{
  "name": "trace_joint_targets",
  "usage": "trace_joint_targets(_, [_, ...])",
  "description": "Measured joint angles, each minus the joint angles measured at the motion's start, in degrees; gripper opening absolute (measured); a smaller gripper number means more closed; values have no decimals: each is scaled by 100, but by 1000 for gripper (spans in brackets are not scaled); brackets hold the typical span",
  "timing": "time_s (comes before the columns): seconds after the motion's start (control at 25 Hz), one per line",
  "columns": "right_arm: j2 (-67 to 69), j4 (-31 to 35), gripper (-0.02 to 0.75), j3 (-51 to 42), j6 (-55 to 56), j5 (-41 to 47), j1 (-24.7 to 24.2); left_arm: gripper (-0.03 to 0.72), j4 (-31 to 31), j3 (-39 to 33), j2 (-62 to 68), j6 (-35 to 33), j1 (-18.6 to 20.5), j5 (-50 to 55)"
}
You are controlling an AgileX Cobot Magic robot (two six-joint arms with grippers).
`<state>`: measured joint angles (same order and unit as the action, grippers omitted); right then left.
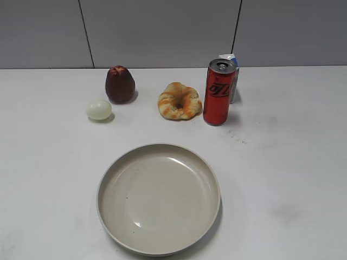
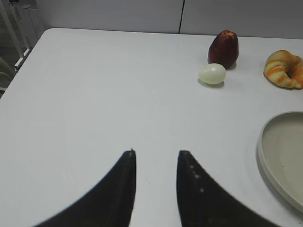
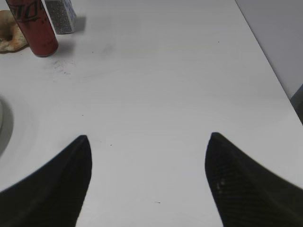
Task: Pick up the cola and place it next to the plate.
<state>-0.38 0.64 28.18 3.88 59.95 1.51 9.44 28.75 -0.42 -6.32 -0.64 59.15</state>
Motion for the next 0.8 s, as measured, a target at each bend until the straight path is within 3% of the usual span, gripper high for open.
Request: trace_joint_targets(0.8, [197,181,563,89,0,-206,0,237,0,0,0,0,0,0])
